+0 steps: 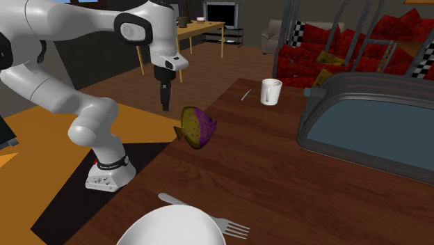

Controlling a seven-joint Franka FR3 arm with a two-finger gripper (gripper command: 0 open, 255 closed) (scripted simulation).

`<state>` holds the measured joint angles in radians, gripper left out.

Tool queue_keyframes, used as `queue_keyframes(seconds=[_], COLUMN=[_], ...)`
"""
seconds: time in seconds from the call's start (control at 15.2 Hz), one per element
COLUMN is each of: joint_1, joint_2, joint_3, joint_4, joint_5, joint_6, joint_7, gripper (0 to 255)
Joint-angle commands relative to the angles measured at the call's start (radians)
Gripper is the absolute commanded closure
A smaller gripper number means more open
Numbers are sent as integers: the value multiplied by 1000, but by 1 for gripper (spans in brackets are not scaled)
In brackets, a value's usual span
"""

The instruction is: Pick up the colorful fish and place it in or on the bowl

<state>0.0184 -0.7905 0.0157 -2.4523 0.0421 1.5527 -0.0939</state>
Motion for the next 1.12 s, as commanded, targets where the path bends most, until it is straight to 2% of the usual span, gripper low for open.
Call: queue_keyframes(seconds=[0.0,0.53,0.86,1.06], joint_1=[0,29,57,86], joint_2=[0,-164,-201,-198], joint_3=[0,-159,-306,-392], joint_4=[0,-143,-178,-174], joint_5=[0,-317,-490,-565], joint_6=[0,231,435,547], joint_7=[0,-463,-747,-891], gripper=[0,0,0,0])
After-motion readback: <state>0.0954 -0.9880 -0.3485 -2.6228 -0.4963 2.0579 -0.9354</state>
